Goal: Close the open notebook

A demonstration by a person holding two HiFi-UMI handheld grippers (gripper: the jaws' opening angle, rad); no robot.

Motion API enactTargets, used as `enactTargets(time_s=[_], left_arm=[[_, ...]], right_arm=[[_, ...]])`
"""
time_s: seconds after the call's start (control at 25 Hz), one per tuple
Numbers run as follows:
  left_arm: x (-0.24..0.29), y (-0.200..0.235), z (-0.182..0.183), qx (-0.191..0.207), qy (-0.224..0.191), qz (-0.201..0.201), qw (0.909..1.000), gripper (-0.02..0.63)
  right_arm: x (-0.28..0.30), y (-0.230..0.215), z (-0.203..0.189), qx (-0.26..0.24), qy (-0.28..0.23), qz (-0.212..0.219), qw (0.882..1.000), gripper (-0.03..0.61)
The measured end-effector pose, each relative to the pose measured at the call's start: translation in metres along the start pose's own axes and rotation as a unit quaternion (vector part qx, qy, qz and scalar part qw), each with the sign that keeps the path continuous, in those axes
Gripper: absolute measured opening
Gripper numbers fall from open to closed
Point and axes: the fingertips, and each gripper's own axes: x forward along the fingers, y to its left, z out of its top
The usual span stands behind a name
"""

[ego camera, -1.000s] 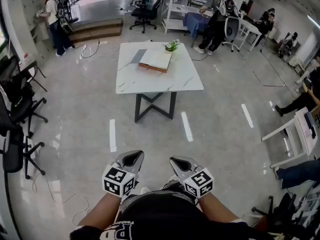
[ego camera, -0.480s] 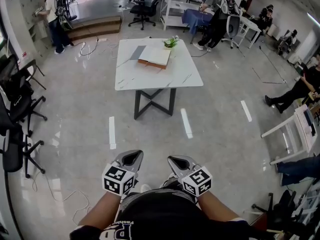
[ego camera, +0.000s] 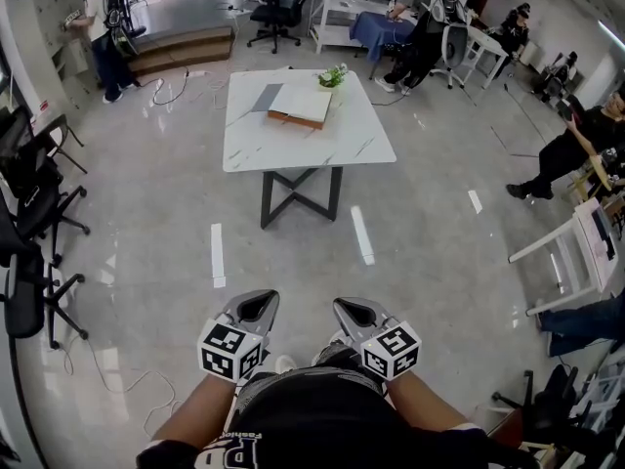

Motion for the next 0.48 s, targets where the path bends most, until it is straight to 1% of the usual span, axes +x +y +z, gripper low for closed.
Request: enactTargets(time_s=[0.16, 0.48], left_arm=[[-0.002, 0.000, 0.000, 0.001, -0.001, -0.002, 1.0000, 0.060], [-0.006, 0.007, 0.000, -0.002, -0.003, 0.000, 1.0000, 0.060]], right_arm=[[-0.001, -0.001, 0.001, 0.010, -0.004, -0.006, 1.000, 0.000], [0.006, 0.009, 0.001, 0.005, 0.005, 0.005, 1.000, 0.000]])
